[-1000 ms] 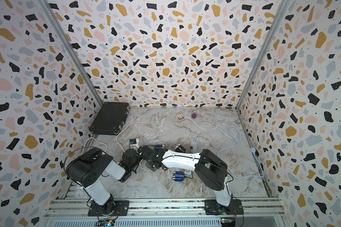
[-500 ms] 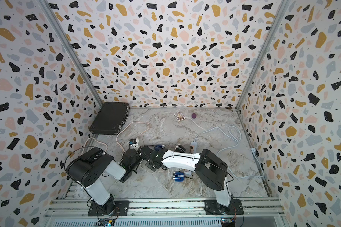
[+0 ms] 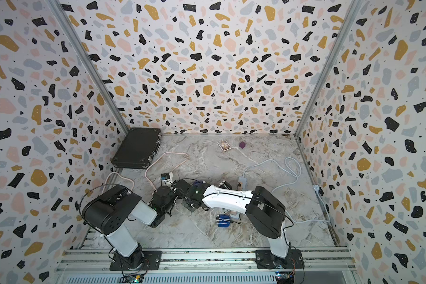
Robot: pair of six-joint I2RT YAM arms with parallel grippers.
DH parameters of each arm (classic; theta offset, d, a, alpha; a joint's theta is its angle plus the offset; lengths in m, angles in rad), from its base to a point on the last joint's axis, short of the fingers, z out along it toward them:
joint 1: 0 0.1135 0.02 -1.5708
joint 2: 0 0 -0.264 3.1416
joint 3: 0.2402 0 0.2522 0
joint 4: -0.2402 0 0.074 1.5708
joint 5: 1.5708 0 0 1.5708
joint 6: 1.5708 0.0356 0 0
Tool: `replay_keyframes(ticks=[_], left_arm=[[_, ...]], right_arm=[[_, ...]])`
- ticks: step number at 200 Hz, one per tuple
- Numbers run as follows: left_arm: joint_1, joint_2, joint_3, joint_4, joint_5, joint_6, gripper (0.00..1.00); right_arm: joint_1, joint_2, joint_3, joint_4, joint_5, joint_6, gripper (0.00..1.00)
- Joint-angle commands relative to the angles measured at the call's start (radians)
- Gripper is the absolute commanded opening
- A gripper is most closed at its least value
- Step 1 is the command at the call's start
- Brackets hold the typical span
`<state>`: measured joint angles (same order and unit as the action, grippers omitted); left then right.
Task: Unplug the electric shaver
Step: Remove the plug from the socket.
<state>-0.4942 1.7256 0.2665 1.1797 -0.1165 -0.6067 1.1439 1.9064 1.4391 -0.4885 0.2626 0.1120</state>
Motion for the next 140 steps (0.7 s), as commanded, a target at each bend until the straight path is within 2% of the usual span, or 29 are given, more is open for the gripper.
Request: replay_keyframes(ticks=[1, 15, 43, 56, 66, 87, 107, 140], left_arm=[[-0.032, -0.002, -0.051, -0.381, 0.057, -0.004, 0.0], [-0.034, -0.108, -0.037, -0.497, 0.041, 0.01, 0.03], [-0.057, -0.366, -0.002, -0.776, -0.061, 0.062, 0.11], [-0.062, -0.462, 0.016, -0.872, -0.092, 0.077, 0.12], [-0.061, -0.507, 0.012, -0.884, -0.09, 0.077, 0.1], [-0.061, -0.528, 0.016, -0.9, -0.092, 0.08, 0.07], [-0.061, -0.481, 0.017, -0.873, -0.078, 0.076, 0.06], [-0.061, -0.389, -0.027, -0.705, -0.061, 0.065, 0.06]], right_arm=[[0.004, -0.094, 0.101, 0.189, 0.05, 0.026, 0.0], [0.003, -0.084, 0.078, 0.197, 0.046, 0.035, 0.0], [-0.001, -0.074, 0.055, 0.202, 0.039, 0.044, 0.0], [-0.002, -0.067, 0.052, 0.203, 0.031, 0.045, 0.0], [-0.003, -0.062, 0.049, 0.207, 0.022, 0.048, 0.0], [-0.003, -0.056, 0.039, 0.215, 0.004, 0.059, 0.0], [-0.003, -0.064, 0.004, 0.24, -0.015, 0.066, 0.0], [-0.002, -0.072, -0.054, 0.259, -0.065, 0.068, 0.0]])
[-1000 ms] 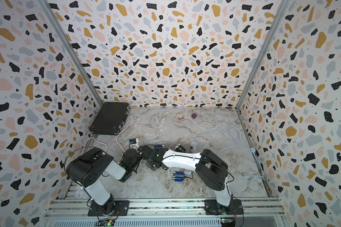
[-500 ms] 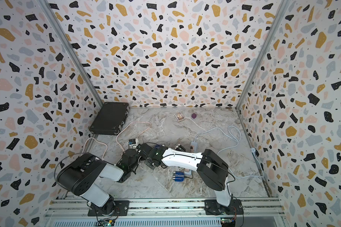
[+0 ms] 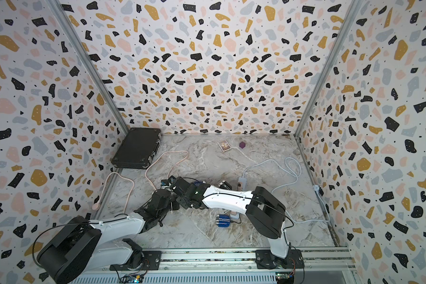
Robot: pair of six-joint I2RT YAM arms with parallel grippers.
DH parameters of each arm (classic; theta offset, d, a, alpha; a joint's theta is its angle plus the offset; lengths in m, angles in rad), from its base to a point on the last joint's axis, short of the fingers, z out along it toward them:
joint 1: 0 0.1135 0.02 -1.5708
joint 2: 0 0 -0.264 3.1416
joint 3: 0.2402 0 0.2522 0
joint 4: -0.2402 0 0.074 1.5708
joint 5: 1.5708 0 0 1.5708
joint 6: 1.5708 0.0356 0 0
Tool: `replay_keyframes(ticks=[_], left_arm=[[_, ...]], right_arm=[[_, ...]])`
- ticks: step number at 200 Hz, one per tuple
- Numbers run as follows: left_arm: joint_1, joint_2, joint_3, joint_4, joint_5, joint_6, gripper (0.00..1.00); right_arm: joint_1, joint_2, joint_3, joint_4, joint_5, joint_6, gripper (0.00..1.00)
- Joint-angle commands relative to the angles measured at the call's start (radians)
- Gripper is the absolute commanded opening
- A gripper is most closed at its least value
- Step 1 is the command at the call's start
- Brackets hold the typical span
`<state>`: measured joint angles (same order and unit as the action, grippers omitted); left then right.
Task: Unplug the electric shaver
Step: Remove the plug from the socket.
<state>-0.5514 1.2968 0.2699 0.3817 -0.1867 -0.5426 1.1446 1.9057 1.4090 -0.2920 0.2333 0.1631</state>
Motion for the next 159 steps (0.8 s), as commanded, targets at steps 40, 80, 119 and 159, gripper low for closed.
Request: replay_keyframes(ticks=[40, 80, 119, 159], left_arm=[[-0.004, -0.056, -0.037, 0.064, 0.007, 0.013, 0.1], [-0.004, -0.366, -0.031, -0.165, -0.063, 0.049, 0.3], [-0.004, -0.46, -0.056, -0.165, -0.083, 0.073, 0.36], [-0.003, -0.248, -0.047, -0.002, -0.049, 0.07, 0.34]], right_arm=[[-0.002, -0.069, -0.104, 0.065, -0.062, 0.019, 0.0], [-0.001, -0.079, -0.178, 0.085, -0.096, 0.019, 0.0], [0.0, -0.066, -0.172, 0.091, -0.123, 0.027, 0.0], [0.003, -0.062, -0.156, 0.082, -0.129, 0.023, 0.0]])
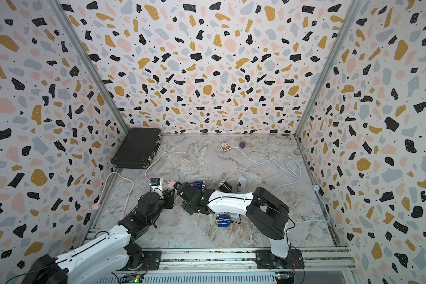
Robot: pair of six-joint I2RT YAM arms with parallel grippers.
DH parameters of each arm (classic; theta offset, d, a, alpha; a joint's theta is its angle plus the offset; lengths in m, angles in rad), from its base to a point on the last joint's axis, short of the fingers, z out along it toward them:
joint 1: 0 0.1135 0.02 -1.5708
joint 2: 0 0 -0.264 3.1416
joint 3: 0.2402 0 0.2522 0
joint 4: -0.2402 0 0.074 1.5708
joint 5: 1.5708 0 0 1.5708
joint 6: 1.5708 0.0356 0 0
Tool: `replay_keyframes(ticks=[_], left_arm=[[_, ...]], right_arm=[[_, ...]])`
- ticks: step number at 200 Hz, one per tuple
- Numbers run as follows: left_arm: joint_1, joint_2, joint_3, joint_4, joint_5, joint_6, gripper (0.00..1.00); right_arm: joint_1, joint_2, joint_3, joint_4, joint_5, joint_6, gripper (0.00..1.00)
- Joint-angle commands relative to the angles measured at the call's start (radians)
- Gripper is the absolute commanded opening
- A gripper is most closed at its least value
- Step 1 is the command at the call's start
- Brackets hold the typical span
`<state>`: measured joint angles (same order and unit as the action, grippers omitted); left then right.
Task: Unplug the electric shaver
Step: Remove the plug from the socket.
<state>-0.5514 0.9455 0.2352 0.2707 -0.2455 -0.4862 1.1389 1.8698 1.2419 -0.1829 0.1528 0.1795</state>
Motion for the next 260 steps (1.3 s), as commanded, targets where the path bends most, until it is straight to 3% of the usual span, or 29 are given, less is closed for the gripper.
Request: replay_keyframes(ticks=[1, 37, 85, 137, 159, 195, 260], left_arm=[[-0.003, 0.107, -0.013, 0.114, 0.01, 0.015, 0.34], [-0.002, 0.233, 0.005, 0.222, 0.01, 0.025, 0.32], [0.004, 0.2, 0.02, 0.197, -0.044, 0.058, 0.34], [0.027, -0.121, 0.051, -0.069, -0.107, 0.066, 0.33], [0.062, -0.175, 0.068, -0.122, -0.091, 0.073, 0.33], [0.171, -0.01, 0.081, -0.026, 0.094, 0.012, 0.32], [0.189, 0.283, 0.156, 0.149, 0.224, 0.051, 0.3]], right_arm=[[0.01, -0.025, 0.011, -0.028, -0.048, 0.006, 0.0], [0.012, -0.037, 0.009, -0.04, -0.039, 0.0, 0.0], [0.012, -0.053, -0.012, -0.031, -0.033, -0.003, 0.0], [0.012, -0.058, -0.016, -0.034, -0.024, -0.009, 0.0], [0.012, -0.057, -0.016, -0.033, -0.027, -0.011, 0.0], [0.013, -0.056, -0.013, -0.036, -0.032, -0.012, 0.0], [0.013, -0.06, -0.014, -0.036, -0.031, -0.016, 0.0]])
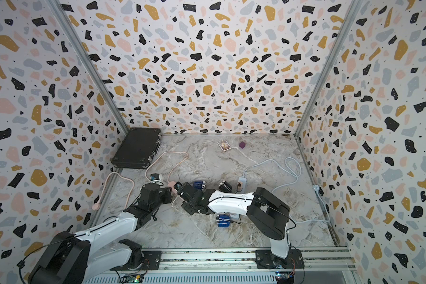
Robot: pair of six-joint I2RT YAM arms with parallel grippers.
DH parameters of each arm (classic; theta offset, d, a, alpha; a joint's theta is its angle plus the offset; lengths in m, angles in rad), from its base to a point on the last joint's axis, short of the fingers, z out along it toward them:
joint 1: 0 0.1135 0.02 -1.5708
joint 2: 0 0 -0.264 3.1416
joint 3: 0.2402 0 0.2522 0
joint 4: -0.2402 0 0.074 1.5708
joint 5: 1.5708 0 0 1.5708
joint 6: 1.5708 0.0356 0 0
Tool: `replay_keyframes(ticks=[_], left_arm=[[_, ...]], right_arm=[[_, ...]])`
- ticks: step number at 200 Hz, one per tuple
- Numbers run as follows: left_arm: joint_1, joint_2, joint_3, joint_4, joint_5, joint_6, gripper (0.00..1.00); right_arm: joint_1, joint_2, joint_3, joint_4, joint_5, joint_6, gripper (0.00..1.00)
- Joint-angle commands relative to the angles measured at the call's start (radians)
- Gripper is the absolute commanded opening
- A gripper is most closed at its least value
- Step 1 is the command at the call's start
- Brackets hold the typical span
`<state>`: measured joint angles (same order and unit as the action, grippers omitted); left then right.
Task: Unplug the electric shaver
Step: Remove the plug from the socket.
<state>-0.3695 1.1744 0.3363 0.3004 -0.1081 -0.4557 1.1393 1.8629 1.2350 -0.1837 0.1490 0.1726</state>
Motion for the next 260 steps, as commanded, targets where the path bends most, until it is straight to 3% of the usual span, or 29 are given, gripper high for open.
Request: replay_keyframes(ticks=[1, 68, 125, 182, 260], left_arm=[[0.007, 0.057, 0.056, 0.121, 0.091, 0.02, 0.3], [0.007, 0.14, 0.048, 0.169, 0.21, 0.011, 0.21], [0.007, 0.196, 0.01, 0.245, 0.231, -0.01, 0.2], [0.007, 0.303, 0.016, 0.273, 0.256, -0.035, 0.1], [0.004, 0.252, -0.049, 0.233, 0.254, -0.064, 0.0]], right_arm=[[0.013, -0.054, -0.007, -0.036, -0.028, -0.009, 0.0], [0.012, -0.051, 0.013, -0.051, -0.019, -0.016, 0.0], [0.012, -0.044, 0.031, -0.06, -0.025, -0.023, 0.0], [0.013, -0.053, 0.052, -0.078, -0.013, -0.031, 0.0], [0.013, -0.013, 0.158, -0.145, 0.102, -0.015, 0.0]])
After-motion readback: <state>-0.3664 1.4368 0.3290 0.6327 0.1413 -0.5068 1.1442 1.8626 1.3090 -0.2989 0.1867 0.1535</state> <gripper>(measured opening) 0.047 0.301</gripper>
